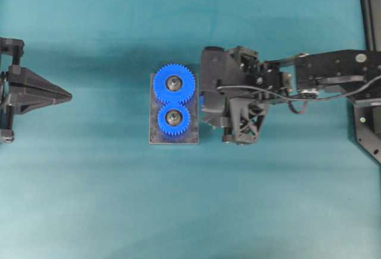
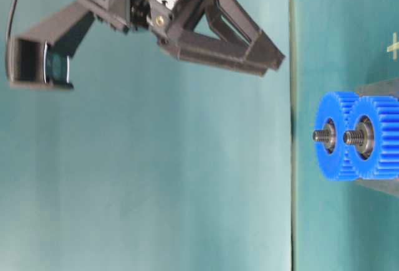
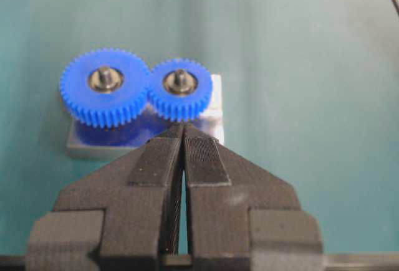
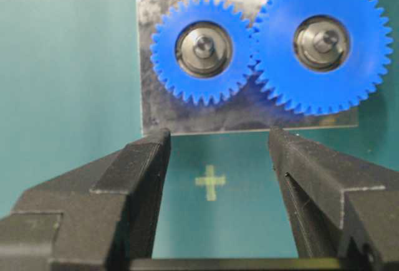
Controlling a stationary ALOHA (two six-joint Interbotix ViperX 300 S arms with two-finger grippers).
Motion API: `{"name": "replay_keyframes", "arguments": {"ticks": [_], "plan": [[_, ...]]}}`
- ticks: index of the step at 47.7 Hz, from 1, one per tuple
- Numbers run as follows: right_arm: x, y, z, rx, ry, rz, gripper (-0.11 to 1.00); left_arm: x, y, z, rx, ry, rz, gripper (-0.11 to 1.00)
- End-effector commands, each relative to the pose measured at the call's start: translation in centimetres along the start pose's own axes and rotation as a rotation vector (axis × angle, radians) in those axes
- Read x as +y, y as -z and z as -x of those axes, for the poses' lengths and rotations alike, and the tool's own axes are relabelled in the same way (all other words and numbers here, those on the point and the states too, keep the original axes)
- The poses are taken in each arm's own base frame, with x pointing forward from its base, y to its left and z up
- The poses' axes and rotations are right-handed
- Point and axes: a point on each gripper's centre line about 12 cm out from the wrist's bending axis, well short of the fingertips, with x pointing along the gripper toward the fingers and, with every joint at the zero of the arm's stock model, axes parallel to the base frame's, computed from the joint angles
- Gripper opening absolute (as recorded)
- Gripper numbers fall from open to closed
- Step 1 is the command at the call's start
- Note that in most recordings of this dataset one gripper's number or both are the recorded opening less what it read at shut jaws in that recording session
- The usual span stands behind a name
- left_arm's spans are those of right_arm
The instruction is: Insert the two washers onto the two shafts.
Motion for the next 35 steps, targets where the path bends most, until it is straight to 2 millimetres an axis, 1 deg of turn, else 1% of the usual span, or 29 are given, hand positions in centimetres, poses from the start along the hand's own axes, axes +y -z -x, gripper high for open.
{"name": "replay_keyframes", "arguments": {"ticks": [1, 12, 25, 35], "plan": [[-0.1, -0.8, 1.4, -0.072, -0.003, -0.012, 0.66, -0.1, -1.0, 0.0, -0.028, 0.002, -0.007, -0.01], [-0.3, -0.2, 2.0, -0.127, -0.006, -0.016, 0.66, -0.1, -1.0, 0.0, -0.028, 0.002, -0.005, -0.01], [-0.3, 1.3, 2.5, -0.167, -0.010, -0.012, 0.66, -0.1, -1.0, 0.0, -0.028, 0.002, -0.007, -0.01], [-0.3, 1.7, 3.0, -0.240, -0.014, -0.011, 0.66, 0.0, -0.6, -0.1, -0.015, 0.002, -0.003, 0.00]]}}
